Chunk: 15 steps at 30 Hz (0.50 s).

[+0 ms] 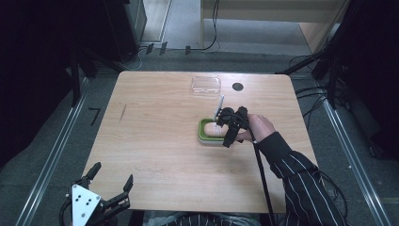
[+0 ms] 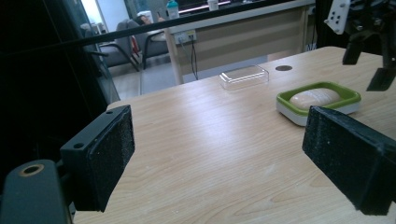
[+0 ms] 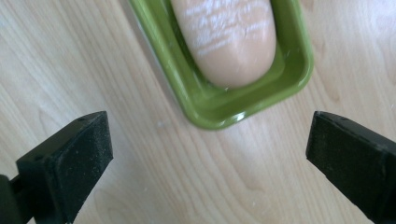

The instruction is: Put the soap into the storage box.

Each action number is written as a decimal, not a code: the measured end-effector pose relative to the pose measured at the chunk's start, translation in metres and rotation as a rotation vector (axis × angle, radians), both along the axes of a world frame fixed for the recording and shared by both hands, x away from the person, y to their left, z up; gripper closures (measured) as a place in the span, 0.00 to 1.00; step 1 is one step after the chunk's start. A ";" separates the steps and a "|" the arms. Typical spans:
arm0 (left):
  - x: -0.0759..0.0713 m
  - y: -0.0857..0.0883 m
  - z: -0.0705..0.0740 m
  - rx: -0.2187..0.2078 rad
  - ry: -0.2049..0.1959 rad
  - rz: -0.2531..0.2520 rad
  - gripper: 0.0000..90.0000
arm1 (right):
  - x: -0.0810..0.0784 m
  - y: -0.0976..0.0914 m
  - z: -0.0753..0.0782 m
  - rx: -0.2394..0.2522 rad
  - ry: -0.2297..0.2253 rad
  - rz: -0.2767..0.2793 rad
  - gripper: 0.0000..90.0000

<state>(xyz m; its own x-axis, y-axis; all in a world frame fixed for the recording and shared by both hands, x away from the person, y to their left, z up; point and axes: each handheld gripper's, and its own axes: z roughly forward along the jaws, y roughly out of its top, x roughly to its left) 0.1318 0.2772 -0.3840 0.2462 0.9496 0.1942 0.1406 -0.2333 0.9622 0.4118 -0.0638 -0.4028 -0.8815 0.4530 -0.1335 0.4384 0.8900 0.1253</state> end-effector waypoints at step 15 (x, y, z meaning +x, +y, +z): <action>0.005 -0.003 0.000 -0.001 0.004 -0.019 0.11 | -0.031 -0.026 -0.007 -0.030 0.013 -0.086 0.01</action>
